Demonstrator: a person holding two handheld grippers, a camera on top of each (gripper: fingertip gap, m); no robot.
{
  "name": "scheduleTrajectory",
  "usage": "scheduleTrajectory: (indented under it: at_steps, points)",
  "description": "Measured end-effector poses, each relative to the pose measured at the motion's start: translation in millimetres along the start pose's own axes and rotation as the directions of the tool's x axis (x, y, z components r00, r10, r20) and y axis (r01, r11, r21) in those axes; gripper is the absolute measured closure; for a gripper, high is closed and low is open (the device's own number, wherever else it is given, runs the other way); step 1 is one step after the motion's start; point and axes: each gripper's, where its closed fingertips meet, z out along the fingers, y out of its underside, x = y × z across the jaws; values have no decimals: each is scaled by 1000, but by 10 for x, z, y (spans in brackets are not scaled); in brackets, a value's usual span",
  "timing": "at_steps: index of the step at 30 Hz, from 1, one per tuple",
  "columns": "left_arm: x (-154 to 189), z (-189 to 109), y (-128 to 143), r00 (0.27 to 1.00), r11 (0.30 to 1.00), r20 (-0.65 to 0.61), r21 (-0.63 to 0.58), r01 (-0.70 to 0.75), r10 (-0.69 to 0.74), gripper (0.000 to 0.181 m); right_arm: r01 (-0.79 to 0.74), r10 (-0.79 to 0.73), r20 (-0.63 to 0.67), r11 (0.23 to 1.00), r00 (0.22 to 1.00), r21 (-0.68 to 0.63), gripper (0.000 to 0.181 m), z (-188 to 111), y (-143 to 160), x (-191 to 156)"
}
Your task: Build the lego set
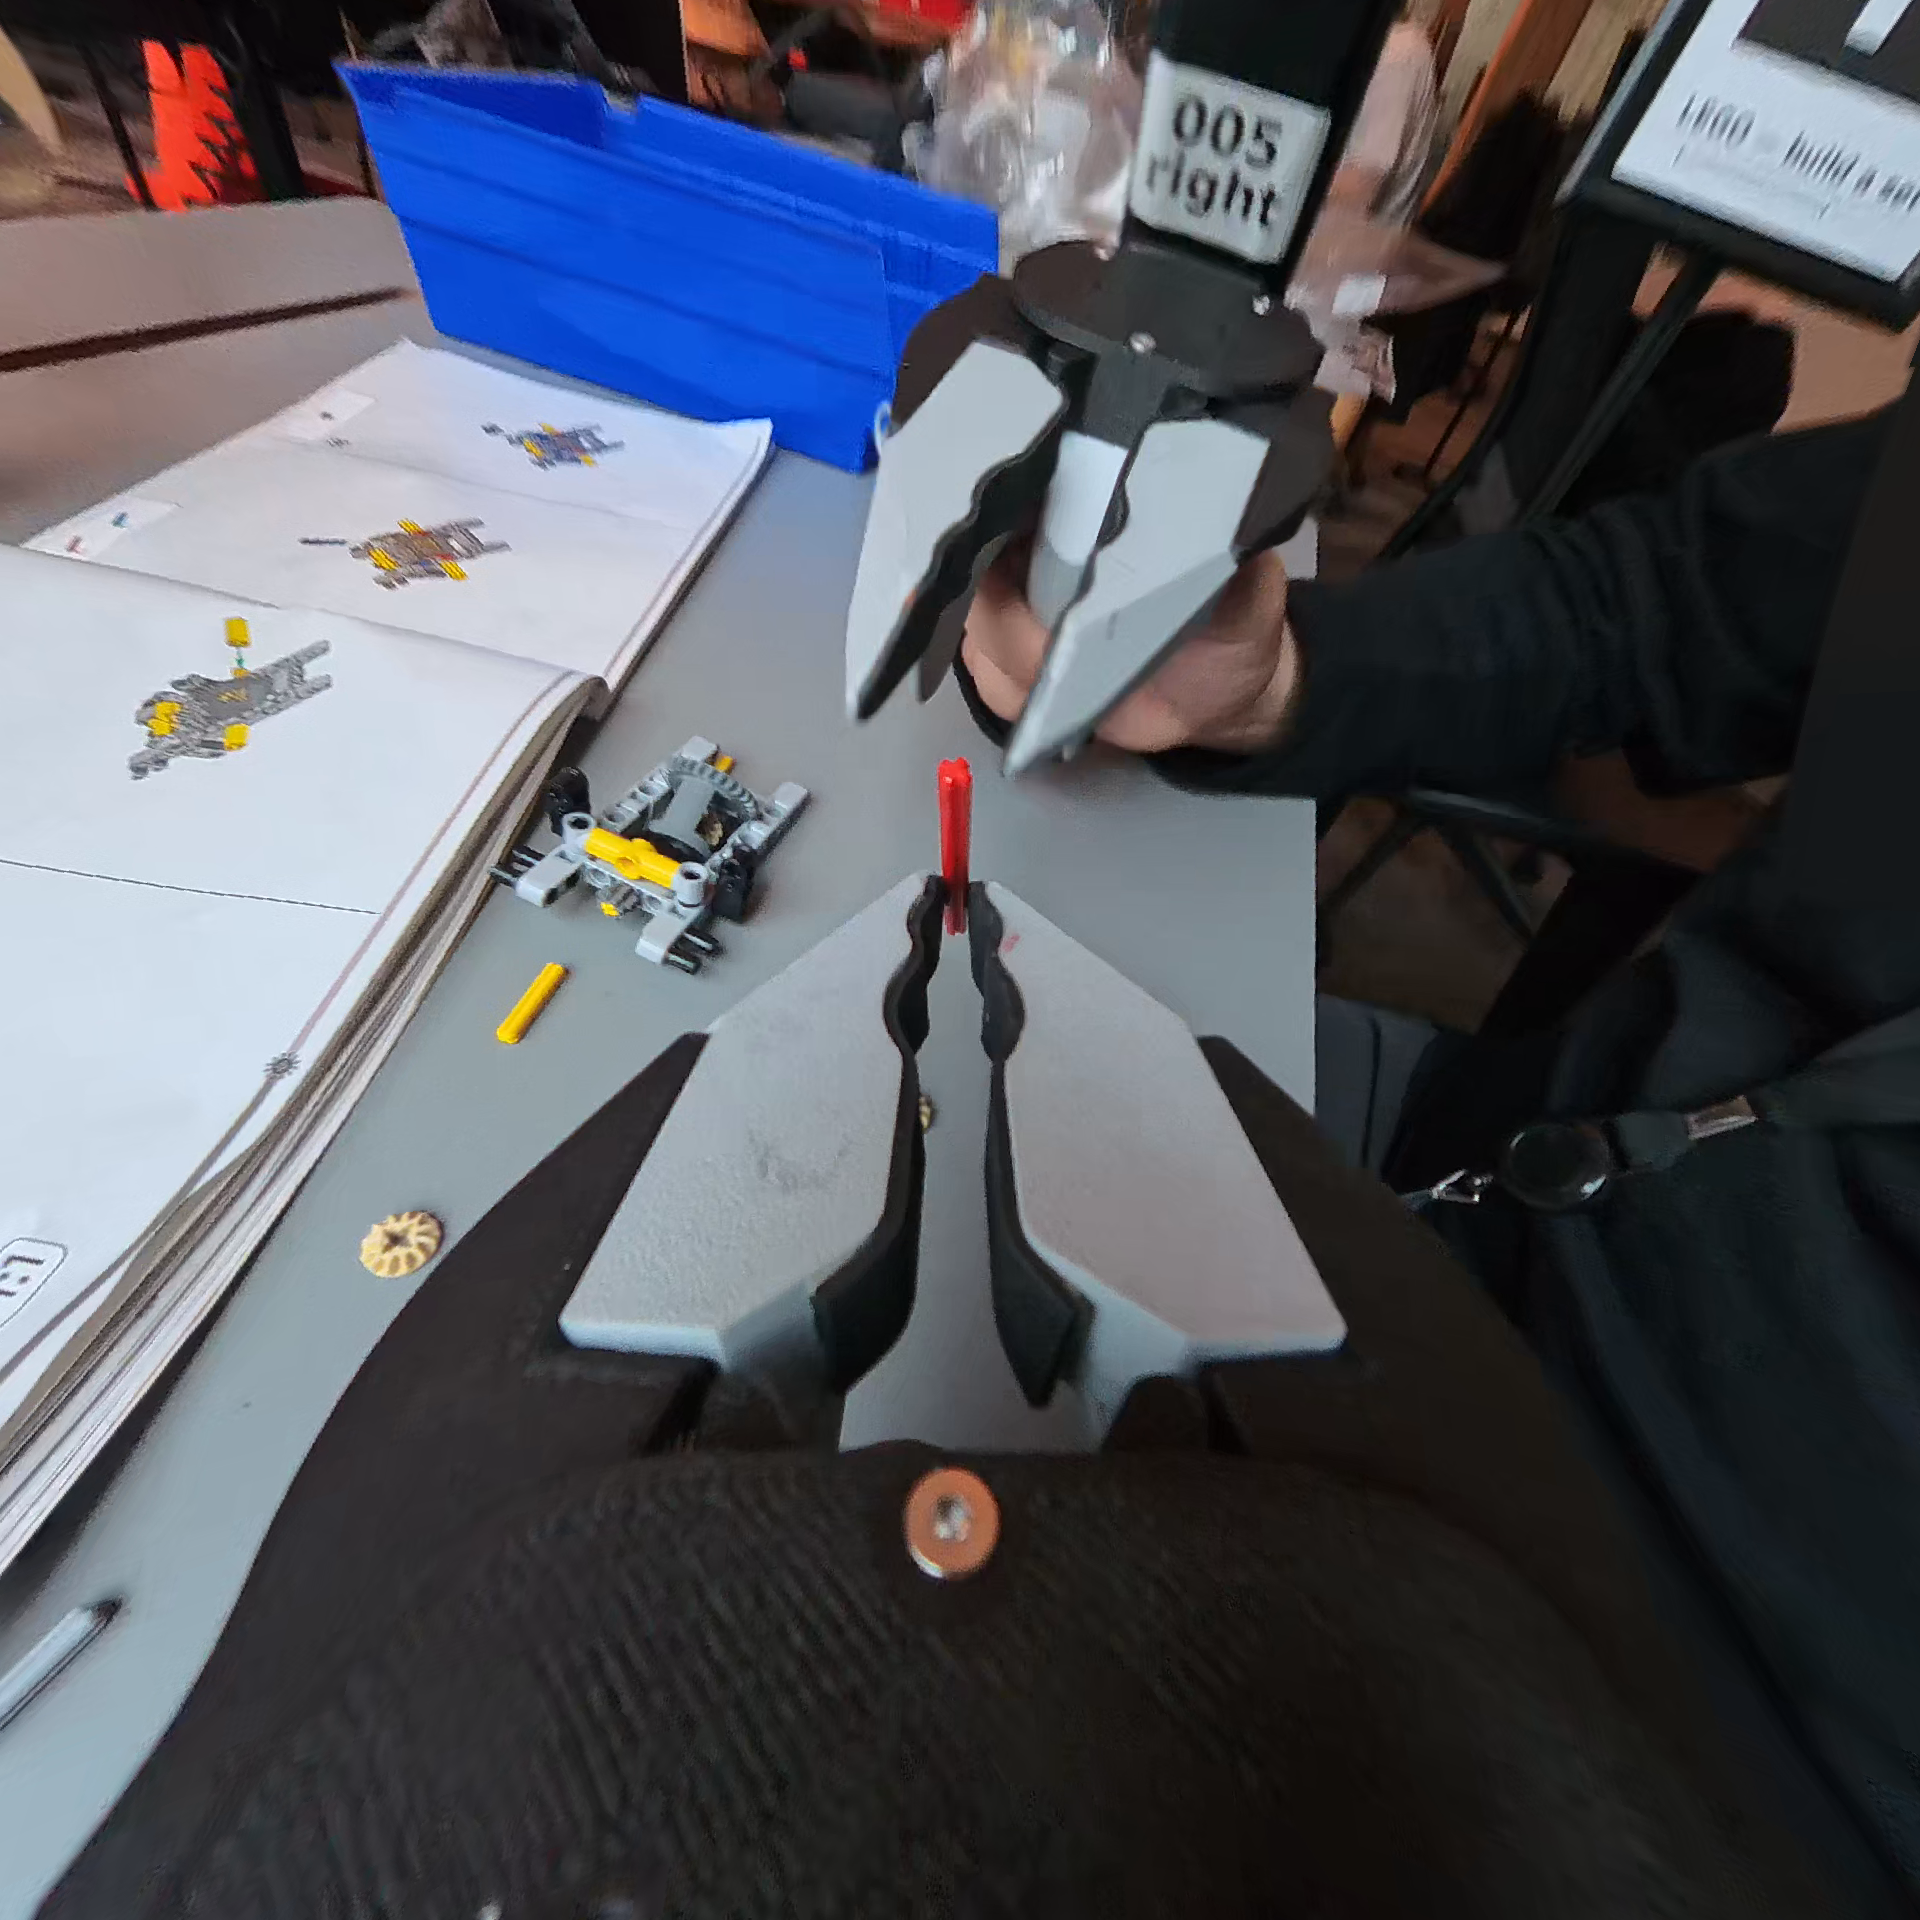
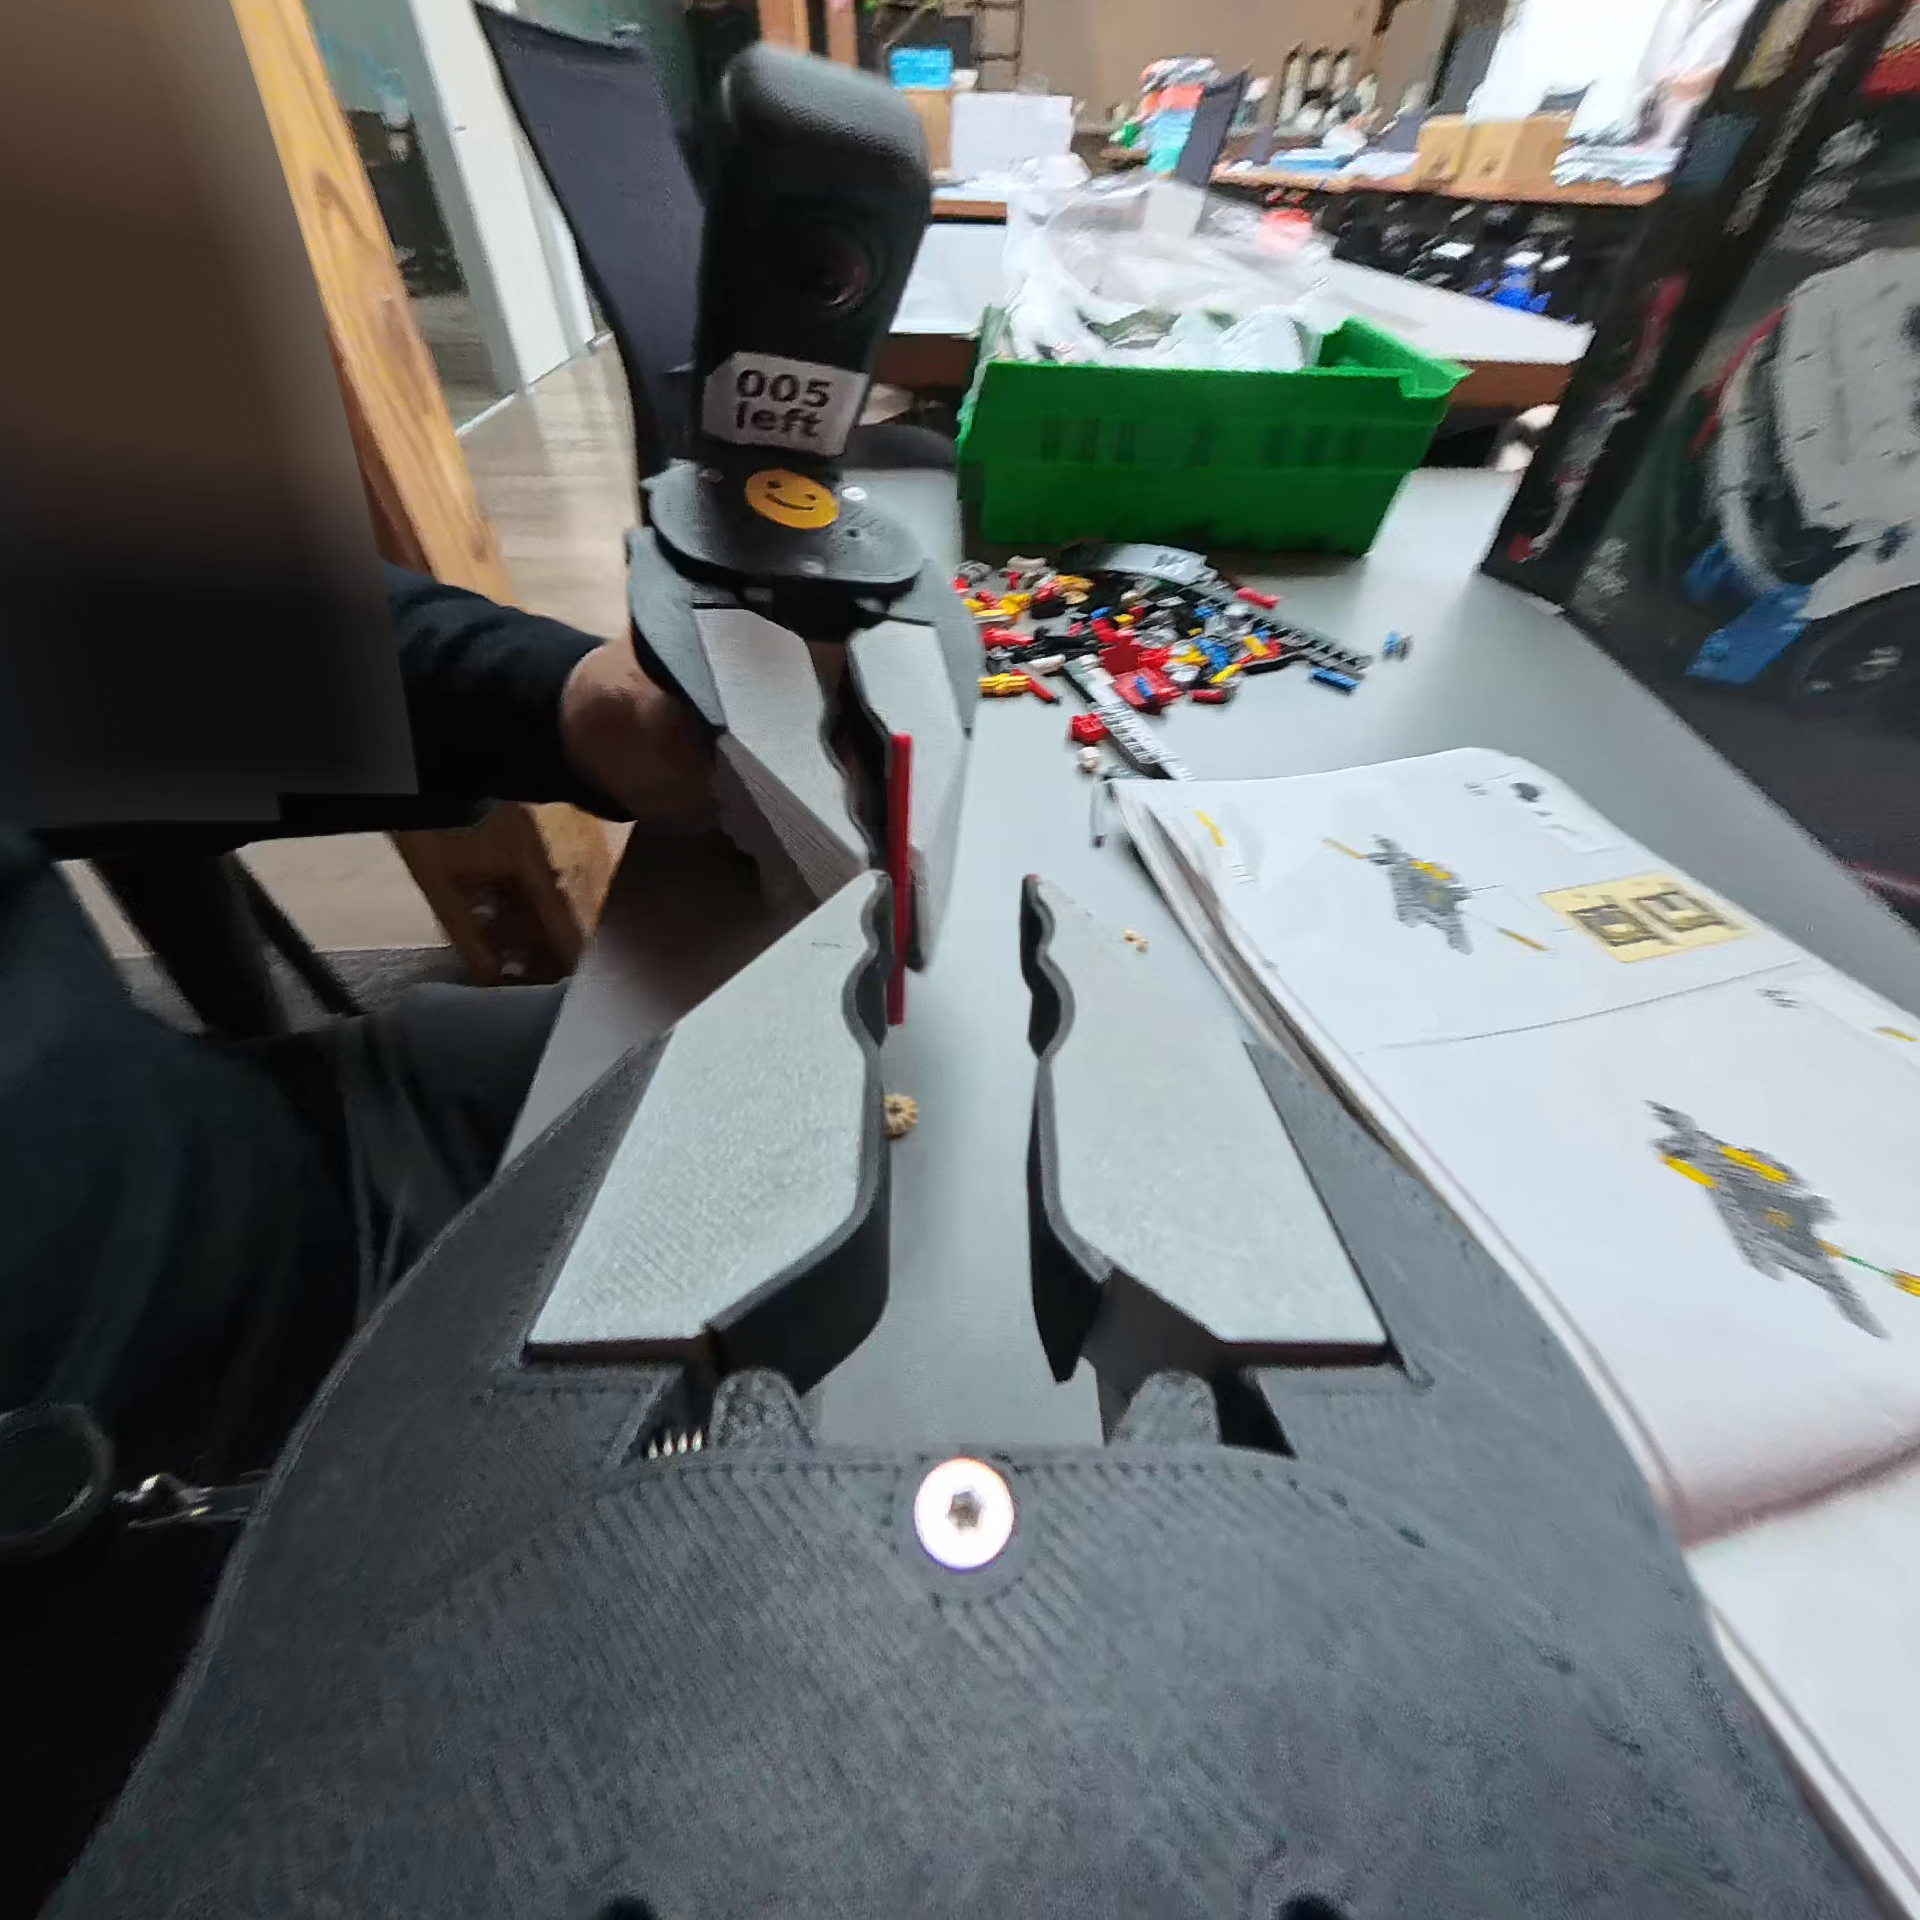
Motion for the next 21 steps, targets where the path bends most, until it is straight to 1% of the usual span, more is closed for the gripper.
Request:
scheduleTrajectory:
  at_steps: [2,3,6,11,14,16,18,20,21]
  points:
    - [-39,-79,-74,1000,998,3,63,21,-22,180,34,-32,-82,999,996,21,162,-127,-34,144]
    - [-49,-116,-103,1000,996,0,89,29,-29,180,48,-46,-92,999,995,23,161,-171,-35,171]
    - [-52,-174,-152,999,990,-17,132,45,-43,179,55,-58,-63,998,996,-44,159,-160,103,161]
    - [10,-174,-212,998,983,-54,176,45,-36,179,65,-61,32,991,998,-118,157,91,228,-99]
    - [72,-142,-229,995,981,-87,185,57,-42,179,98,-99,-2,982,995,-160,165,176,287,-110]
    - [102,-122,-241,994,979,-96,193,60,-42,179,102,-101,17,981,995,-164,166,187,293,-154]
    - [117,-104,-250,995,979,-93,199,54,-36,180,96,-92,36,986,995,-135,166,175,243,-196]
    - [135,-84,-254,995,979,-92,201,47,-29,180,92,-90,28,989,996,-116,173,153,204,-189]
    - [137,-80,-265,996,977,-85,209,44,-26,180,91,-88,28,989,996,-113,173,146,199,-186]
